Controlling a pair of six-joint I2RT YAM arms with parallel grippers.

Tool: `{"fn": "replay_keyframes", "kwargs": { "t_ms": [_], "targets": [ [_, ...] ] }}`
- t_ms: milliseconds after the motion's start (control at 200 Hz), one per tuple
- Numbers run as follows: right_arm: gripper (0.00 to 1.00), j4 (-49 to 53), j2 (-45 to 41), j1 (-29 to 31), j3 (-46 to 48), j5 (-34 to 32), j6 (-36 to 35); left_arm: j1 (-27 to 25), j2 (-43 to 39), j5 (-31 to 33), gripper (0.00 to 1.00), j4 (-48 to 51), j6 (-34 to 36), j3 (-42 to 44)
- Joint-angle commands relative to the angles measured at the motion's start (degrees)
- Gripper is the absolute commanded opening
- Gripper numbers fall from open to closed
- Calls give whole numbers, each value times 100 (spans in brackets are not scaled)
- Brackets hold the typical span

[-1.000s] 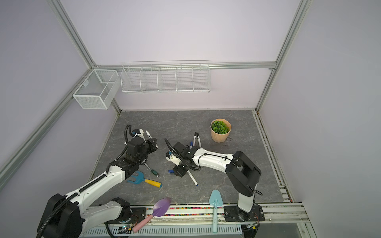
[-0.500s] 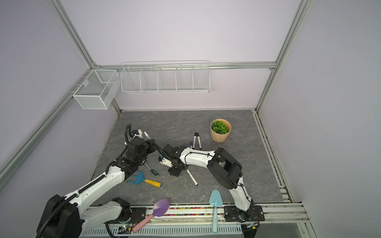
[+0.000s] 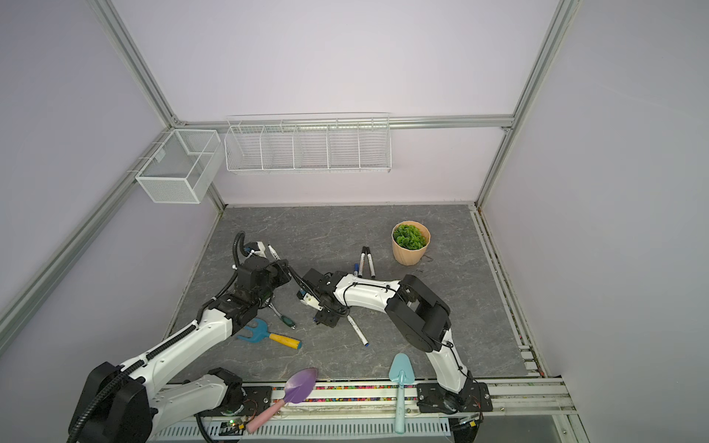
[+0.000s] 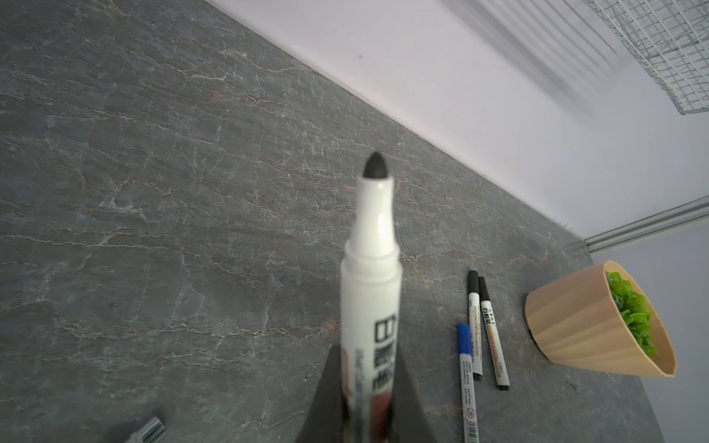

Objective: Insert the pens into the pen caps

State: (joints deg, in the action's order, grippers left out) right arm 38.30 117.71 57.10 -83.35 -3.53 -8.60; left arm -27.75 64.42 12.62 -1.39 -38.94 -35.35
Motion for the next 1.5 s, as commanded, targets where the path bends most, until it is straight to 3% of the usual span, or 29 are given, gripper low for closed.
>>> {"fn": "replay_keyframes", "kwargs": {
  "t_ms": [0,215,405,810,1039,1494],
  "targets": [
    [44,128,-191,-155,171,-203,55,15,87,-82,0,-55,-55,6],
    [63,-429,-822,24,584,406,-174,15,104,-103,0,-68,-62,27],
    [76,-332,-469,131,150,758,-265,32,-169,367,0,82,-281,92],
    [78,-99,393,361,-545,-167,-186,85,-565,558,0,358,-136,167],
    [78,-198,300,312,-299,-912,23,85,-641,472,0,299,-77,239],
    [78,-256,-750,-266,604,-1129,298,85,-402,114,0,47,-113,244]
  ]
}}
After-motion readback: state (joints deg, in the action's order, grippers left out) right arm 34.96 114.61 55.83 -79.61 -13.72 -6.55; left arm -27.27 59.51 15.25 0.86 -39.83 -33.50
